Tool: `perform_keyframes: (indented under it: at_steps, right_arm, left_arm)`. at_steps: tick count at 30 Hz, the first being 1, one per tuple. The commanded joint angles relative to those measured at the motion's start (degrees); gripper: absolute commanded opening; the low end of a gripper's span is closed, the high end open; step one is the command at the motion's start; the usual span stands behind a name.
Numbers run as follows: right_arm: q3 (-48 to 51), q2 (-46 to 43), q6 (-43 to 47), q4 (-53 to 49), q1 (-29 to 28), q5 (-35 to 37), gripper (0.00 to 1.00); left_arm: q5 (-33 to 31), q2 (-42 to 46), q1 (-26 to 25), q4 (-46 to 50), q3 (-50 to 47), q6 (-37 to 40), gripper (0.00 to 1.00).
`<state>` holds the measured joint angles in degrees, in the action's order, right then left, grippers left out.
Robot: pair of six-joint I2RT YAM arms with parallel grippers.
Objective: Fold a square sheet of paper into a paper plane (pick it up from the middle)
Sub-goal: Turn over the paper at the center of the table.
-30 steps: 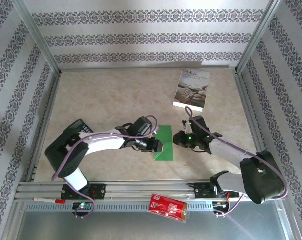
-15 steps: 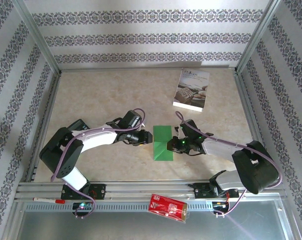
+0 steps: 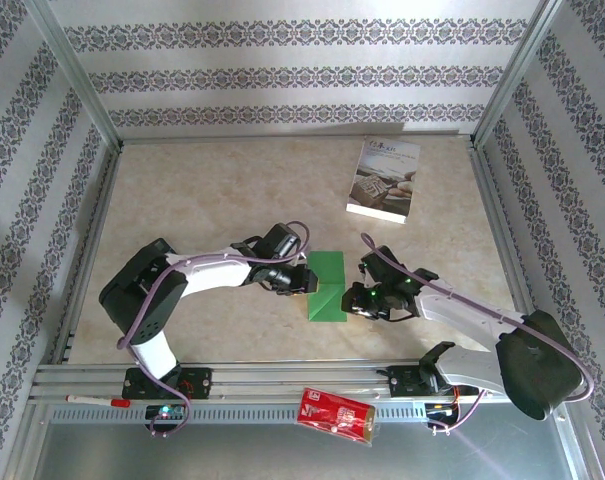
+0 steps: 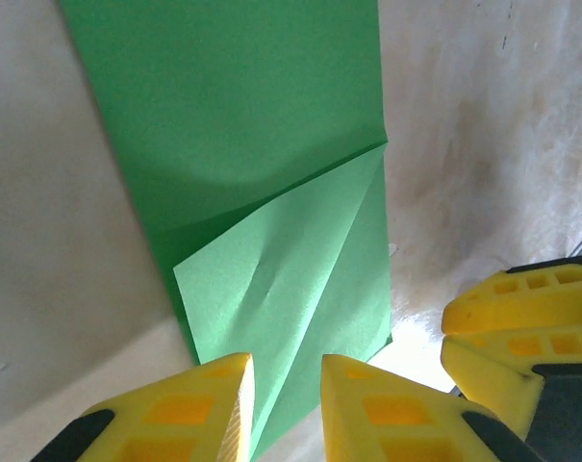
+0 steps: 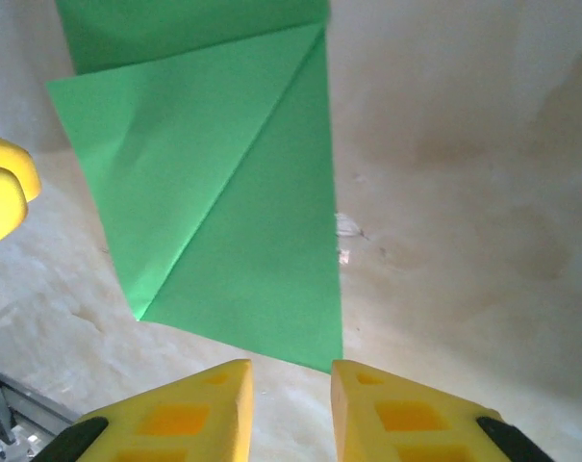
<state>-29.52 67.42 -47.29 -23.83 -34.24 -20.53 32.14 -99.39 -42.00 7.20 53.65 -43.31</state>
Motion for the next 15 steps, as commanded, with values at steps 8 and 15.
perform_keyframes:
  at_steps: [8, 15]
  right_arm:
    - [1.19, 1.95, -6.2, 1.32, -4.83, 4.51, 0.31]
    - [2.18, 3.39, -8.27, 5.61, -6.31, 4.47, 0.32]
  left_arm:
    - [2.16, -5.83, -0.63, -2.88, 3.41, 1.63, 0.2]
    - [1.63, -7.28, -0.63, -3.11, 2.15, 1.91, 0.17]
